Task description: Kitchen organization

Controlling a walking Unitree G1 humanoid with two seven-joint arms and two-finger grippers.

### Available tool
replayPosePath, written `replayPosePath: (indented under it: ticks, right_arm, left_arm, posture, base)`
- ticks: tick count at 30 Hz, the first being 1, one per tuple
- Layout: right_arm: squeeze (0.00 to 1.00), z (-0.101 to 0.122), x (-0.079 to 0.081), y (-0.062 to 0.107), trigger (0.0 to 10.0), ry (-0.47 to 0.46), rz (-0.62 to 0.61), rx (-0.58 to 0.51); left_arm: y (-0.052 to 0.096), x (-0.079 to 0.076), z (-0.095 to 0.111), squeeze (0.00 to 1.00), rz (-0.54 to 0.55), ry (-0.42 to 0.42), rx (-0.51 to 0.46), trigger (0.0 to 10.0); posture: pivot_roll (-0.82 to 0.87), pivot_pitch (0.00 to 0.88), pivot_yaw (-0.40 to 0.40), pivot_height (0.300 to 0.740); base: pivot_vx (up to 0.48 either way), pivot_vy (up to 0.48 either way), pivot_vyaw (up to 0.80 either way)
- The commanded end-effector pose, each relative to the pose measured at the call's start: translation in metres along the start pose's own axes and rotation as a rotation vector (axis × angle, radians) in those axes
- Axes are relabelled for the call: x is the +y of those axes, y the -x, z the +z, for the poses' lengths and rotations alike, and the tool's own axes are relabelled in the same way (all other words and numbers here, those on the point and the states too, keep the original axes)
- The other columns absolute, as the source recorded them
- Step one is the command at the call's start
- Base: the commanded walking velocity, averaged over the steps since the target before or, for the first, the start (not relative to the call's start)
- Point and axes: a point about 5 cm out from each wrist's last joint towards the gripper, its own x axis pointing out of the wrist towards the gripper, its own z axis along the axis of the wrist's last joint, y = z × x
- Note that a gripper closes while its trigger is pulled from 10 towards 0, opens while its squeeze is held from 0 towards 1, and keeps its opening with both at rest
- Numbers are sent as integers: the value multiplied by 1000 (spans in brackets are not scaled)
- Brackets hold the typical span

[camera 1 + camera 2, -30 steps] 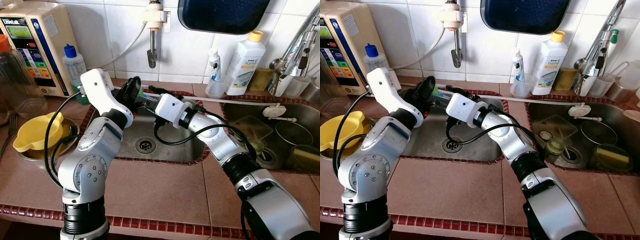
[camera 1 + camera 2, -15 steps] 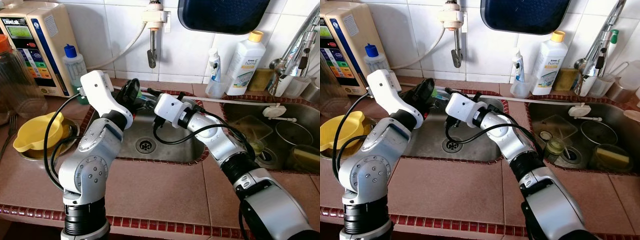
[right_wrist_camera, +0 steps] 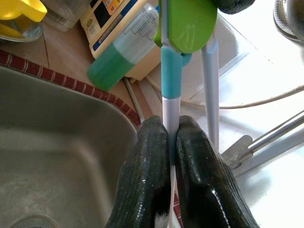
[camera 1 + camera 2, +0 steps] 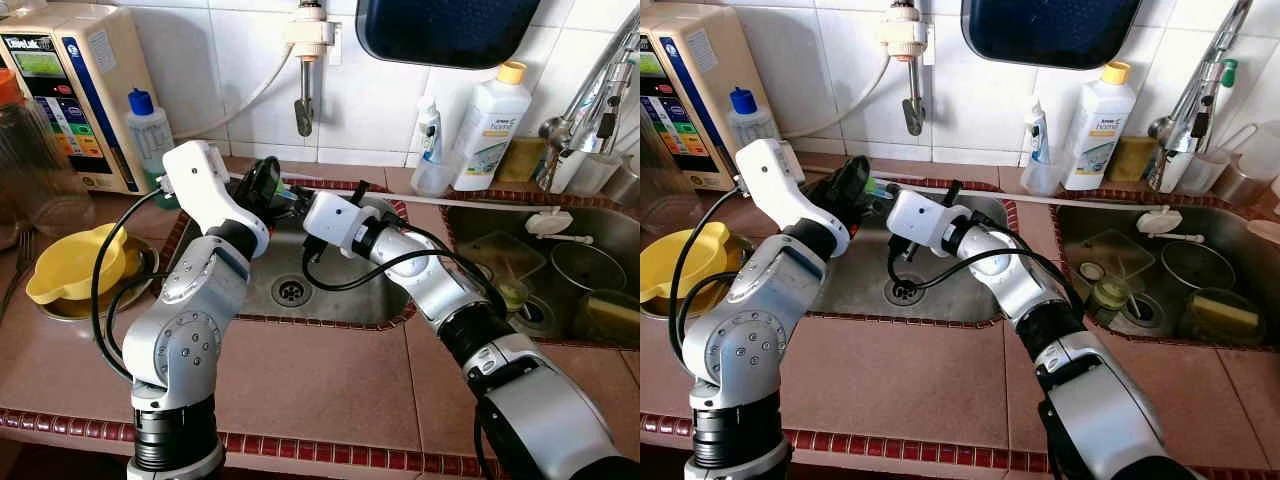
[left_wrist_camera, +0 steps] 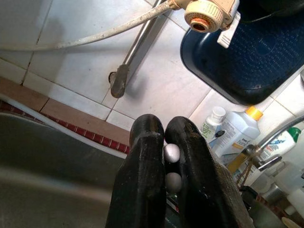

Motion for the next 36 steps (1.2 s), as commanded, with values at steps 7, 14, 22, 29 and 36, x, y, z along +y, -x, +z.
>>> replayPosePath:
  ticks: [7,14,22,29,36]
  right_arm:
    - [0,-2,-18,1,0,-12,-82,26]
    - [0,-1,-19,1,0,-9,-81,20]
    - [0,-3,-15,1,0,-14,-70,23]
    - [0,-11,3,1,0,-35,22,52]
    - [0,-20,17,5,0,-17,151,93]
  left_arm:
    - [4,-3,-2,1000,-36,29,8,10000]
    - [5,-4,-5,1000,-52,44,20,10000]
    - [10,-4,-6,1000,-88,36,39,10000]
    - [26,12,-11,1000,-119,-46,97,10000]
    - [46,42,-22,1000,-104,-197,201,10000]
  posture:
    - [117,0,-9,740]
    - [117,0,-10,740]
    - [121,0,-12,740]
    - [137,0,-10,740]
    - [156,0,-8,740]
  base:
    - [0,0,0]
    - [0,0,0]
    - [0,0,0]
    - [0,0,0]
    - [0,0,0]
